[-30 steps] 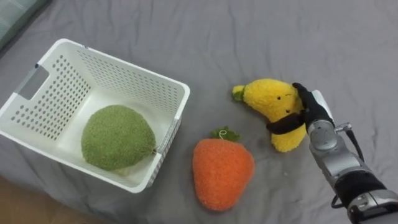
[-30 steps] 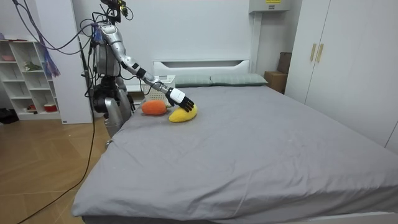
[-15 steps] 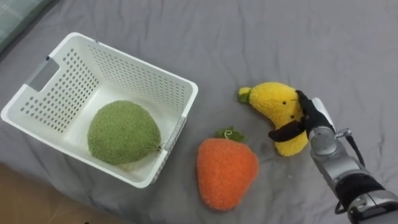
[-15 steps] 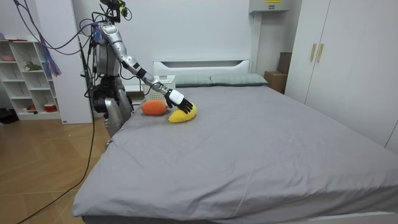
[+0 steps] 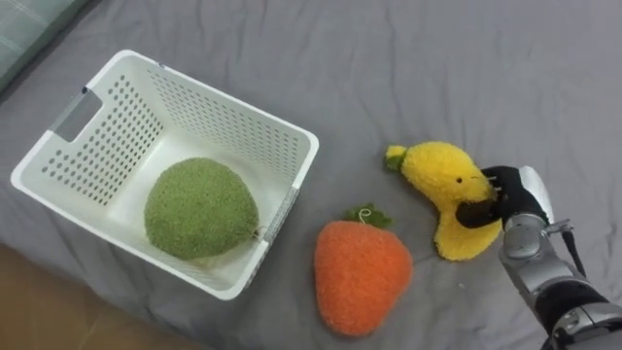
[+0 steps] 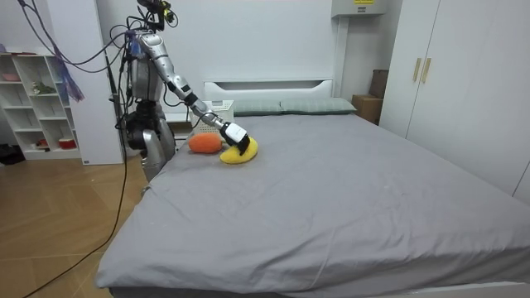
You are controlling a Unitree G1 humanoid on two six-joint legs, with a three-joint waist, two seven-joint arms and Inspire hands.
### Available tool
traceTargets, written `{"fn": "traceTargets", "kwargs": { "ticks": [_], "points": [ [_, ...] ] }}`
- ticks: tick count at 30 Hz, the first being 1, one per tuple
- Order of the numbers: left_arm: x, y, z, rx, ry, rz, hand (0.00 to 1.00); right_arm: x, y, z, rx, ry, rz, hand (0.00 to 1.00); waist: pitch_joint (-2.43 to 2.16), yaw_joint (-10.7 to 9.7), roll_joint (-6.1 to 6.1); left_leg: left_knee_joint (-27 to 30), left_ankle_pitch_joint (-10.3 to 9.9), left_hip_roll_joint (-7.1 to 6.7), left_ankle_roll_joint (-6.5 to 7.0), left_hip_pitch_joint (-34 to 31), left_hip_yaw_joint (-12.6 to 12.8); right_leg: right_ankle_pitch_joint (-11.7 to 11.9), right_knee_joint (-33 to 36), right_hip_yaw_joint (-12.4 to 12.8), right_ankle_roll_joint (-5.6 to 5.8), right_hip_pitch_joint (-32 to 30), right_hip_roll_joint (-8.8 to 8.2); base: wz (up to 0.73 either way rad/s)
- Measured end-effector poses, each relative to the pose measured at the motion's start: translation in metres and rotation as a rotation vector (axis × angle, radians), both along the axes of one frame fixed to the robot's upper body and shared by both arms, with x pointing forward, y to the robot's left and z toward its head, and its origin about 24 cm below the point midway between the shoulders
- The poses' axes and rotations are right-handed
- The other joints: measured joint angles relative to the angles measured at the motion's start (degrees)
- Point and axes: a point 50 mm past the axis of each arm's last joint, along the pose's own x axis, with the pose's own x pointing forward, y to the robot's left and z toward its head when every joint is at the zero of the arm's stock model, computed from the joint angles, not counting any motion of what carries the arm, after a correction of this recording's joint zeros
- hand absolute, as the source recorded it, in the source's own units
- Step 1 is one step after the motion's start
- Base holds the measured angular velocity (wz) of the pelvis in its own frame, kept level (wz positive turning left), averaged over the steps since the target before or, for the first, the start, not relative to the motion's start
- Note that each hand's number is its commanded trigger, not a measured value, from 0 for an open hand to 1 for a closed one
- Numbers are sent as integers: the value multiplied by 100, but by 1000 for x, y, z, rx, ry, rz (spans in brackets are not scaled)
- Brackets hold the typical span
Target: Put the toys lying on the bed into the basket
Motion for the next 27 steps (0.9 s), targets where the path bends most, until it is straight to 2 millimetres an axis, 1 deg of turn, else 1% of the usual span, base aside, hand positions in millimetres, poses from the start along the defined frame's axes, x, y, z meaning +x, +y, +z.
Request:
{"fn": "traceTargets", "kwargs": {
  "ticks": [2, 4, 5, 7, 8, 10, 13, 15, 20, 22, 23, 24, 26, 27],
  "points": [
    [-2, 2, 0, 2, -1, 16, 0, -4, -3, -3, 2, 6, -21, 100, -8, 45, 21, 0, 0, -2, 0, -15, -42, 0, -6, -30, 0, 7, 5, 10],
    [-4, 6, 1, 7, -9, 42, 0, -10, -8, -7, 41, 10, -72, 100, -15, 36, 61, 23, 1, -9, -1, -43, -170, 0, -22, -175, 0, 44, 8, 27],
    [-5, 7, 1, 8, -8, 45, 0, -12, -9, -8, 47, 15, -81, 100, -20, 37, 68, 33, 1, -14, -1, -45, -195, 0, -40, -191, 0, 64, 9, 24],
    [-10, 8, 0, 16, 4, 36, 0, -18, -12, -13, 66, 25, -107, 100, -52, 36, 107, 40, 4, -36, -6, -36, -291, 0, -81, -304, 0, 141, 1, 21],
    [-12, 8, 0, 19, 9, 33, 0, -19, -12, -14, 68, 28, -109, 100, -57, 36, 116, 40, 5, -39, -6, -18, -300, 0, -83, -319, 0, 163, -1, 12],
    [-18, 10, -1, 31, 24, 31, 0, -23, -12, -17, 73, 43, -108, 100, -107, 44, 132, 40, 6, -51, -4, 52, -337, 0, -94, -336, 1, 248, -4, 7],
    [-24, 14, -1, 39, 28, 61, 0, -30, -14, -23, 80, 73, -109, 100, -113, 13, 133, 41, 7, -75, -3, 201, -430, 0, -133, -413, 1, 459, -8, 15],
    [-26, 15, -1, 37, 31, 70, 0, -35, -14, -27, 85, 98, -103, 100, -153, -3, 105, 46, 9, -93, 1, 240, -458, -1, -191, -482, 1, 544, -17, 13],
    [-32, 23, 1, 38, 15, 140, 0, -40, -16, -30, 113, 106, -114, 100, -155, -25, 104, 26, 10, -100, 4, 459, -462, -3, -180, -546, 5, 765, -32, 1],
    [-41, 24, 1, 43, 24, 148, 0, -37, -15, -27, 126, 80, -110, 100, -156, -171, 100, 18, 15, -118, 13, 583, -491, -13, -179, -579, 22, 910, -47, 7],
    [-43, 25, 1, 44, 25, 149, 0, -35, -14, -25, 130, 66, -105, 100, -157, -212, 99, 16, 15, -119, 13, 617, -491, -15, -181, -579, 25, 947, -47, 6],
    [-48, 25, 1, 47, 26, 154, 0, -31, -13, -20, 141, 30, -98, 100, -158, -283, 97, 5, 15, -120, 13, 702, -493, -16, -182, -575, 26, 1031, -46, 0],
    [-53, 28, 2, 53, 26, 165, 0, -27, -12, -13, 142, -10, -80, 100, -171, -379, 84, -19, 14, -126, 13, 819, -502, -30, -190, -563, 48, 1162, -48, 2],
    [-57, 30, 3, 63, 26, 163, 0, -24, -9, -7, 141, -49, -55, 100, -205, -417, 54, -54, 13, -131, 13, 869, -510, -46, -187, -527, 73, 1193, -49, 0]
  ]
}}
